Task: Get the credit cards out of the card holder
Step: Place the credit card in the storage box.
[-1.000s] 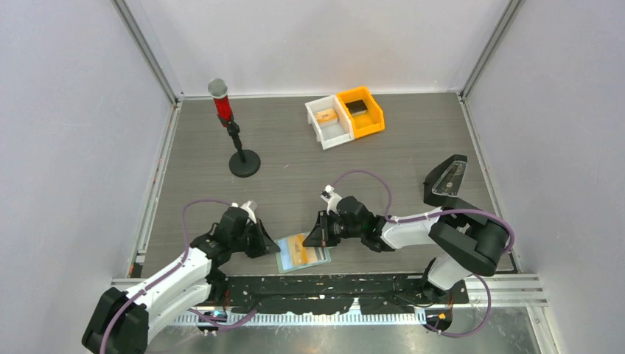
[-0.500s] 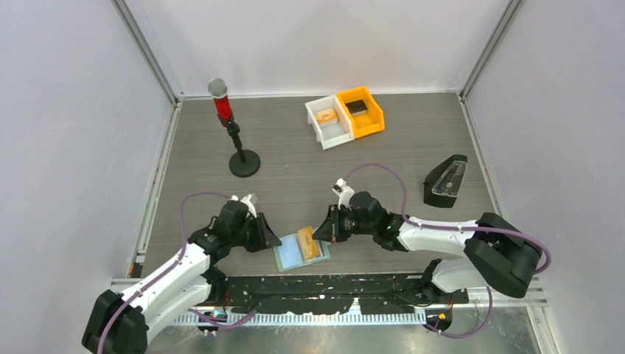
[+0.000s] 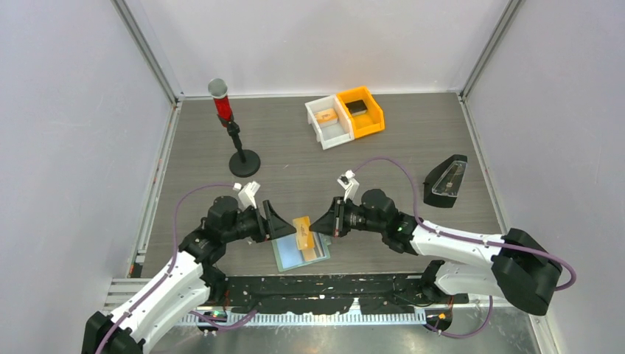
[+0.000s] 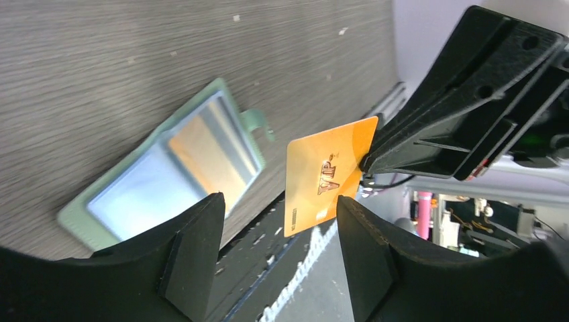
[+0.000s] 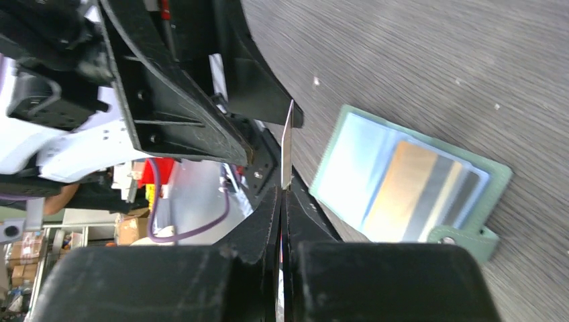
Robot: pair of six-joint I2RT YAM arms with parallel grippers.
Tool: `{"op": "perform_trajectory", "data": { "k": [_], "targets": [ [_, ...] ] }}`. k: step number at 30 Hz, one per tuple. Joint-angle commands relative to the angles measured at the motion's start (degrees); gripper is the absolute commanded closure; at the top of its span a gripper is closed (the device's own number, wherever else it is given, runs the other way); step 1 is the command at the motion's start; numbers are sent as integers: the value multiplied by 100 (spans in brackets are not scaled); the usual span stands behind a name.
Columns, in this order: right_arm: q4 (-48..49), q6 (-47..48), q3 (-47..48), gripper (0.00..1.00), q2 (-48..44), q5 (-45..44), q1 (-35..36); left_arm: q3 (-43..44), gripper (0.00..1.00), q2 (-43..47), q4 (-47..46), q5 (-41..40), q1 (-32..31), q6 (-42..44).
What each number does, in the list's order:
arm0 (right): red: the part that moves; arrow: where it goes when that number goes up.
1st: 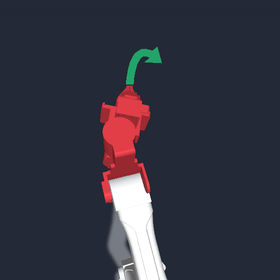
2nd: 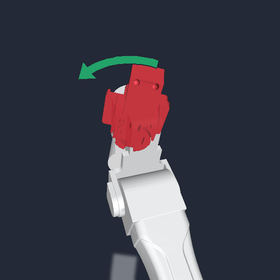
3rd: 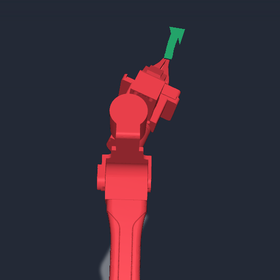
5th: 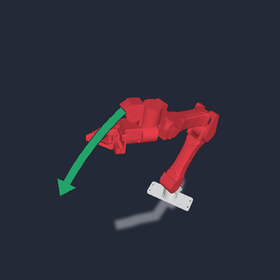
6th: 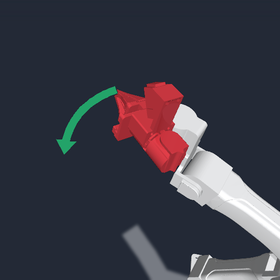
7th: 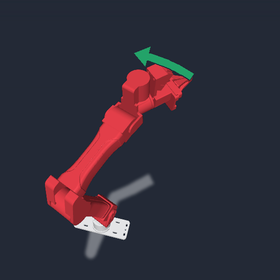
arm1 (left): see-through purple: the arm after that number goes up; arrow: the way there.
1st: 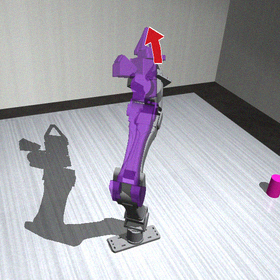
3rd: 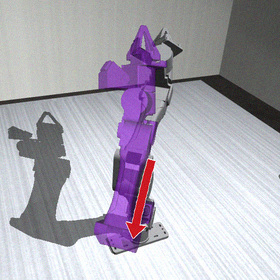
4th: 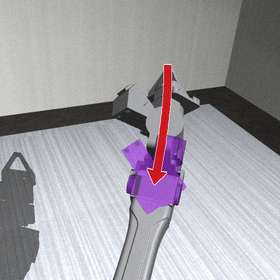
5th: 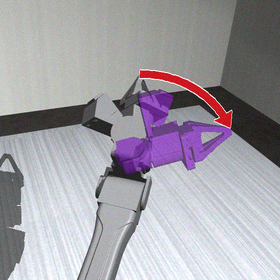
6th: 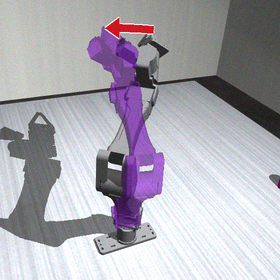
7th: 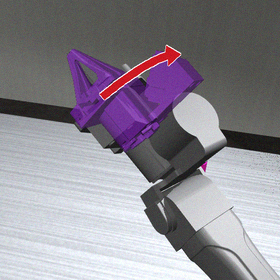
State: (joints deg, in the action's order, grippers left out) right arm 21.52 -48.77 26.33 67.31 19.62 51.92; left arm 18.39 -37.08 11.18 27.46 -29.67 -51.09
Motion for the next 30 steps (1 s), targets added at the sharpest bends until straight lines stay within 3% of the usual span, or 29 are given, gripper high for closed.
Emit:
{"op": "perform_trajectory", "data": {
  "k": [1, 10, 12, 17, 21, 26, 30],
  "targets": [
    [765, -326, -22, 95, -370, 113, 22, -94, 35, 293, -989, 525, -21, -269],
    [1440, -685, -173, 95, -510, 360, 24, -597, 41, 579, -2640, 842, -21, -1173],
    [1504, -683, -180, 95, -461, 442, 20, -664, 47, 633, -2848, 862, -21, -1272],
    [1505, -454, -205, 94, -395, 637, -19, -713, 79, 776, -2831, 874, -21, -1329],
    [1195, 80, -149, 82, -473, 1124, -297, -796, 100, 868, -2858, 963, -21, -1329],
    [225, 904, 199, 60, -766, 1922, -899, -817, 100, 794, -2863, 1251, -21, -1200],
    [-945, 1766, 764, 48, -914, 2190, -1001, -727, 100, 504, -2963, 1756, -21, -1065]
  ]
}}
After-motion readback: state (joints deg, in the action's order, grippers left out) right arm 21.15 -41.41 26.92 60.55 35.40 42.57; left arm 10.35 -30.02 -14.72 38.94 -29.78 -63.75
